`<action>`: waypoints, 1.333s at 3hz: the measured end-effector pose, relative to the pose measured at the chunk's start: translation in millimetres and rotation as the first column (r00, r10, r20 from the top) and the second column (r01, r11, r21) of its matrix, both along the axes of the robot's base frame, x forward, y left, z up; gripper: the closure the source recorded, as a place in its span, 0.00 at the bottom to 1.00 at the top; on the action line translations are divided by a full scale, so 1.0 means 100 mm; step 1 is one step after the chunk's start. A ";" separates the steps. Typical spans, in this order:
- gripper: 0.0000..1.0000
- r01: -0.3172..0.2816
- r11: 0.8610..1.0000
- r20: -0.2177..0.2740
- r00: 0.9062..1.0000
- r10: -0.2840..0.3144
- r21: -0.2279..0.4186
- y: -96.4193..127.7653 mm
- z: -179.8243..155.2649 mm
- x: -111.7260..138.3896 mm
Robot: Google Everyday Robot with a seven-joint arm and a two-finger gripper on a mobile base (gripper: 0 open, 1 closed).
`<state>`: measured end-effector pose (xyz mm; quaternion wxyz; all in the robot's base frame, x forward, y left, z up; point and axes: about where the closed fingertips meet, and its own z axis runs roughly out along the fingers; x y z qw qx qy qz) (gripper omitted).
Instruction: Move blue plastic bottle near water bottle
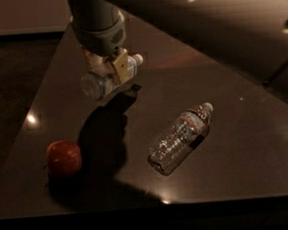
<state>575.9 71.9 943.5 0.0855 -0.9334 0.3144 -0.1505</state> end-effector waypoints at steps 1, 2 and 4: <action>1.00 -0.054 0.998 -0.007 0.999 0.054 0.018 -0.19 -0.08 -0.17; 1.00 -0.079 0.997 -0.009 0.997 0.080 0.014 -0.35 -0.18 -0.29; 1.00 -0.186 0.983 -0.013 0.983 0.186 -0.013 -0.64 -0.36 -0.37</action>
Offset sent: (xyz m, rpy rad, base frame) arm -0.0456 -0.0586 -0.0321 0.0021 0.0162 0.1053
